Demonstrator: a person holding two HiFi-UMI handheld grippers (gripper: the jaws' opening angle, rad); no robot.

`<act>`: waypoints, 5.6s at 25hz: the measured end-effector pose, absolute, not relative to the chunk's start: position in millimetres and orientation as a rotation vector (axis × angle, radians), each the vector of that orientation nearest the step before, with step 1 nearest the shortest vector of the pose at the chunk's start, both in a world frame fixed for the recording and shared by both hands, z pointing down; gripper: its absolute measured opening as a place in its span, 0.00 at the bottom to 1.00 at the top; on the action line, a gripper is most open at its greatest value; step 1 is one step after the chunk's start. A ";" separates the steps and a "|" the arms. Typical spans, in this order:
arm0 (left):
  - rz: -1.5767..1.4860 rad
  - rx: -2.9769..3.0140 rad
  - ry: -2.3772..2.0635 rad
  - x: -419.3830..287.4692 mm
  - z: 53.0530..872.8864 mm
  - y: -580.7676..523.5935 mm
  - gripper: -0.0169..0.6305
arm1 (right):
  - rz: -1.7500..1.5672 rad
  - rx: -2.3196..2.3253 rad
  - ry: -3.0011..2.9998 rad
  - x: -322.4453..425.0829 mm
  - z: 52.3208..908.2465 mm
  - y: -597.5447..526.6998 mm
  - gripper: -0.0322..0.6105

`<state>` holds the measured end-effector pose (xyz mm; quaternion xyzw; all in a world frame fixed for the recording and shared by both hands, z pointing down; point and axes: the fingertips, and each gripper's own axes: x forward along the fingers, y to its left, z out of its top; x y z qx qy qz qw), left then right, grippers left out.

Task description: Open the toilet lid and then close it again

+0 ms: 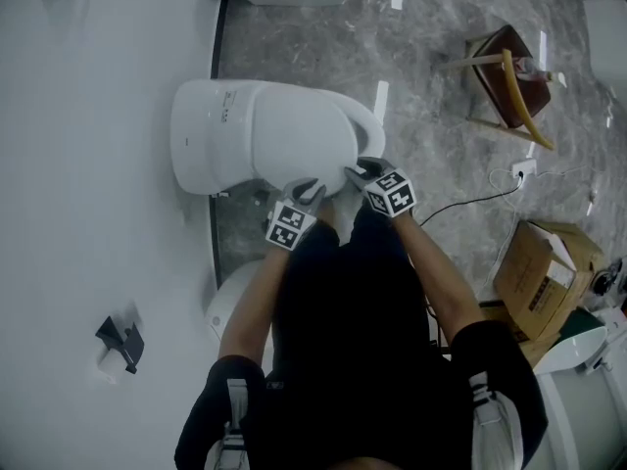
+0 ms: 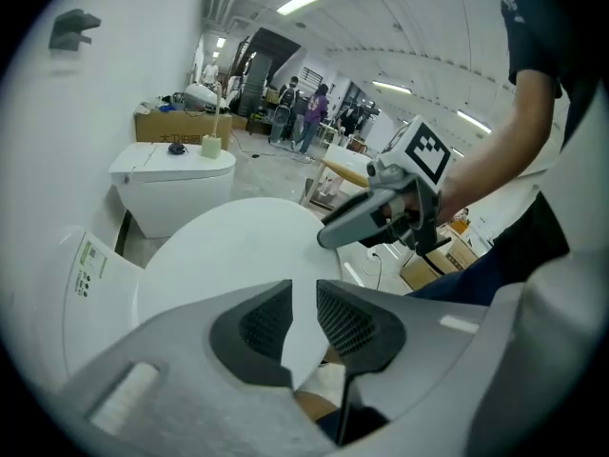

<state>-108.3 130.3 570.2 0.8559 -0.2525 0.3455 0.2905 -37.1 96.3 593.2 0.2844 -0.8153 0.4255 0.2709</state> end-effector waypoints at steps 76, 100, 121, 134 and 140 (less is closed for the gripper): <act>0.741 2.144 -0.883 -53.7 673.6 115.4 0.08 | 1.194 0.719 -1.840 93.2 827.6 119.0 0.47; 0.721 2.132 -0.878 -39.4 711.2 109.5 0.08 | 1.018 0.641 -1.787 97.6 889.2 117.3 0.46; 0.725 2.177 -0.973 -48.8 619.2 96.3 0.08 | 0.776 0.685 -2.131 82.0 735.5 82.3 0.28; 0.542 2.174 -1.162 -57.7 504.2 126.3 0.08 | 0.719 0.643 -2.465 32.5 532.4 90.0 0.20; 0.516 2.228 -1.199 -64.2 463.1 134.1 0.08 | 0.651 0.486 -2.549 9.4 476.3 115.8 0.15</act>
